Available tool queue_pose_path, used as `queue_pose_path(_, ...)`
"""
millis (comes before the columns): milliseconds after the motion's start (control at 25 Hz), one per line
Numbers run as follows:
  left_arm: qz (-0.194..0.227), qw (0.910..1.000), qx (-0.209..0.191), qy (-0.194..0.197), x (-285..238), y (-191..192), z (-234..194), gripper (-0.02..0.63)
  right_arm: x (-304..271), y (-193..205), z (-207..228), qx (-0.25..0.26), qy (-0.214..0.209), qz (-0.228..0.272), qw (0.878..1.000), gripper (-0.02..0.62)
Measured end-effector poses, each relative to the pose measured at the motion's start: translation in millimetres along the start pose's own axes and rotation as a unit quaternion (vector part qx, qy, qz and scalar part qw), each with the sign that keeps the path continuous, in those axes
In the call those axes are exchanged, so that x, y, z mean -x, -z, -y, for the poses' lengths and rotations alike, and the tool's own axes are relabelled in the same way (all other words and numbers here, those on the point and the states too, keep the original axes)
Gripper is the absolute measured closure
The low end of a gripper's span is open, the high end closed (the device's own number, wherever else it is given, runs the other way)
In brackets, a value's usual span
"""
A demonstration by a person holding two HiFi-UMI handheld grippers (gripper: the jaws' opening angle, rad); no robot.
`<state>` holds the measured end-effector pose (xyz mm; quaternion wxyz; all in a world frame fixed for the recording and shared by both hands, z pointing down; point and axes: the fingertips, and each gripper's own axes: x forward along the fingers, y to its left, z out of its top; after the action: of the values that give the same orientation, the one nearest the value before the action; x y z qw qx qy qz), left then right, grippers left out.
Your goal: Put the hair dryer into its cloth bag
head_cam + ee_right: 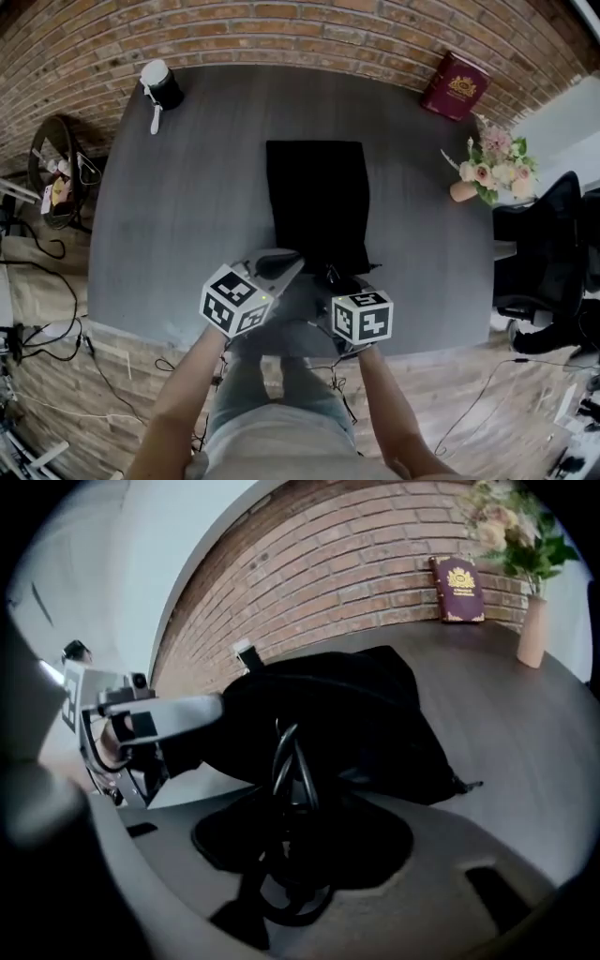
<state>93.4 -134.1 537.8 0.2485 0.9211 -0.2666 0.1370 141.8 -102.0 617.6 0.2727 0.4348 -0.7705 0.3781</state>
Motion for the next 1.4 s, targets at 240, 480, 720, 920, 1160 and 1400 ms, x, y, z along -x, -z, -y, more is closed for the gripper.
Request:
queue_pose_path(240,0.000,1.0000,-0.006,0.000,0,-4,0,0.584,9,-21,-5,-0.062,-0.030,0.084,0.994,0.417)
queue_pose_path(480,0.002,0.9999,-0.009,0.004,1,-10,1,0.584,19,-49,-6,-0.102,-0.048,0.154,0.982,0.422)
queue_pose_path(720,0.011,0.9998,-0.012,0.013,0,-18,5,0.584,19,-68,-8,-0.105,-0.047,0.190,0.975,0.422)
queue_pose_path(920,0.018,0.9996,-0.014,0.014,4,-24,3,0.584,10,-84,-11,-0.096,-0.051,0.206,0.972,0.422)
queue_pose_path(1160,0.018,0.9994,-0.017,0.024,5,-29,2,0.584,-6,-101,-9,-0.094,-0.059,0.219,0.969,0.422)
queue_pose_path(1400,0.019,0.9992,-0.016,0.031,5,-32,0,0.584,-23,-115,-7,-0.093,-0.057,0.227,0.968,0.420)
